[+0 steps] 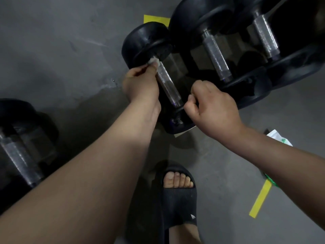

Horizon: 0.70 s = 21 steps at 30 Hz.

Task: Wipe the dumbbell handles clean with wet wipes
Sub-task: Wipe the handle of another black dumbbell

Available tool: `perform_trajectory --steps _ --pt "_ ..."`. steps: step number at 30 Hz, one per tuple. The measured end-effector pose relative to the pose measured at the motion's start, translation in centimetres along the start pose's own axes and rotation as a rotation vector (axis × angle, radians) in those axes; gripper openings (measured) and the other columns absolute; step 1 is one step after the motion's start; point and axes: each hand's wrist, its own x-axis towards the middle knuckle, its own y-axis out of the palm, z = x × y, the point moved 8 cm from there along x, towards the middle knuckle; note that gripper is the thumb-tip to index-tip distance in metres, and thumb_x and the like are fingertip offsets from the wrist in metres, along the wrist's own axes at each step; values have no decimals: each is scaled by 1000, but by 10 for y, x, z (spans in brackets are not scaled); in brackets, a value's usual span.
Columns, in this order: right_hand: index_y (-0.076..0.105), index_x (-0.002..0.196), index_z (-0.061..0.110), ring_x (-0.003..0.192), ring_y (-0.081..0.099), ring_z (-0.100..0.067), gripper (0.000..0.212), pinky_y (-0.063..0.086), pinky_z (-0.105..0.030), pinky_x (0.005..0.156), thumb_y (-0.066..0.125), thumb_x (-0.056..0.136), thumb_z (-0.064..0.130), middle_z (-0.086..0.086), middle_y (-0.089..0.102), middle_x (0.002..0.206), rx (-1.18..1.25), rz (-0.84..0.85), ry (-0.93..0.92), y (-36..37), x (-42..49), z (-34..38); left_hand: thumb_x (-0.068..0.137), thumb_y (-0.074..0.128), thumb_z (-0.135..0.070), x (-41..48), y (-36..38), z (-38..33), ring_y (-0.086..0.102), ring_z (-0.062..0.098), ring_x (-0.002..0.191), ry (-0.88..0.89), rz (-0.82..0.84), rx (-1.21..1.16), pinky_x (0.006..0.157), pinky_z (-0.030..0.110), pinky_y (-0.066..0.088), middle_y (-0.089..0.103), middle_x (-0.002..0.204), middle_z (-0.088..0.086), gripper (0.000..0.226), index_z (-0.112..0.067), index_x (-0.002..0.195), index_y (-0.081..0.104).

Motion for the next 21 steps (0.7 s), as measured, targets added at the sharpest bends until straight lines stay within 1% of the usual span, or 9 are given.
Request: perform_trajectory --steps 2,4,8,9,11,12,14,18,21 --pt "47 86 15 62 54 -28 25 36 -31 51 39 89 38 0 52 83 2 0 0 0 0 0 76 87 -17 -11 -7 13 76 21 80 -27 69 61 80 40 63 77 83 7 19 -15 83 70" --pt "48 86 15 63 54 -29 25 35 -31 51 39 89 38 -1 53 83 -2 -1 -1 0 1 0 79 85 -16 -23 -14 22 76 20 79 -33 113 155 79 39 63 77 83 5 15 -16 84 71" --pt "47 86 15 62 53 -27 23 32 -30 52 40 90 37 1 51 82 6 -4 10 0 2 0 75 87 -12 -17 -2 11 75 22 76 -25 86 126 76 41 64 77 81 6 19 -15 84 70" --pt "47 86 15 62 52 -27 23 32 -30 52 40 90 37 1 51 82 11 -3 13 0 1 0 73 88 -13 -12 1 5 75 21 74 -29 51 96 75 40 64 76 80 5 21 -15 84 69" --pt "48 86 15 62 53 -27 23 32 -30 52 41 90 37 1 52 82 15 -5 8 0 1 0 72 89 -15 -4 7 -6 73 16 70 -4 -15 84 70 31 63 75 77 2 24 -15 85 68" --pt "48 86 15 62 53 -28 23 31 -30 52 41 89 37 0 52 82 12 -8 4 0 0 0 73 88 -17 -3 9 -9 72 13 68 23 -31 95 66 25 61 73 76 0 24 -16 84 67" --pt "48 85 16 63 54 -29 24 30 -30 52 41 89 38 -1 53 82 4 -7 4 -1 0 0 76 86 -21 -10 7 -9 70 10 66 76 -34 153 63 22 59 72 75 -2 21 -18 81 66" --pt "48 85 16 63 56 -31 25 32 -30 51 40 88 39 -2 53 82 6 -13 0 -2 0 0 74 85 -20 -24 2 12 73 16 70 106 81 329 72 35 63 74 74 -1 18 -20 76 68" --pt "49 86 15 64 56 -31 25 37 -32 49 40 89 39 -2 53 82 27 -23 -3 -2 0 1 73 86 -13 -19 7 3 73 16 68 93 65 287 69 34 63 74 74 2 19 -17 79 69"
